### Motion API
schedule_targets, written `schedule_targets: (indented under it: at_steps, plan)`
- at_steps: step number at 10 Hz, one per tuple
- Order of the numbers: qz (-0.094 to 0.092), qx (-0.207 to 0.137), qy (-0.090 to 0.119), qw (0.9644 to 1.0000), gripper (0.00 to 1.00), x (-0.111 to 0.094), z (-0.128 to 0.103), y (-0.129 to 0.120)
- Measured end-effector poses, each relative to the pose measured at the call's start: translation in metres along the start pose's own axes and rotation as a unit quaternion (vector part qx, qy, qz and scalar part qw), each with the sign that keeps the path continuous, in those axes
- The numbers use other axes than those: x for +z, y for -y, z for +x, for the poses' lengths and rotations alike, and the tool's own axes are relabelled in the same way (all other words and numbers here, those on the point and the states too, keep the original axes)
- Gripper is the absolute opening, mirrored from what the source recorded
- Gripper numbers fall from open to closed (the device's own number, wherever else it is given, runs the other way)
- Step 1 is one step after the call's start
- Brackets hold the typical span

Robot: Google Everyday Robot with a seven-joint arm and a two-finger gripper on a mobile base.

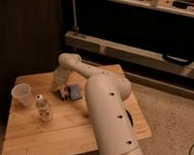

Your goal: Push the eraser across the table

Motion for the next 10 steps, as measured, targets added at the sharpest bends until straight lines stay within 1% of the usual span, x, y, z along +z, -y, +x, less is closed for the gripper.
schedule_targets:
  at_steps: [2, 4, 6, 10]
  plan:
    - [0.014, 0.028, -0.018, 0.9994, 0.00, -0.013, 0.023, -0.010]
    - [0.021, 0.044, -0.026, 0.9985, 0.00, -0.014, 0.030, -0.012]
    - [0.033, 0.066, -0.041, 0.9964, 0.00, -0.024, 0.049, -0.017]
    - [0.054, 0.091, -0.057, 0.9927, 0.00, -0.042, 0.070, -0.018]
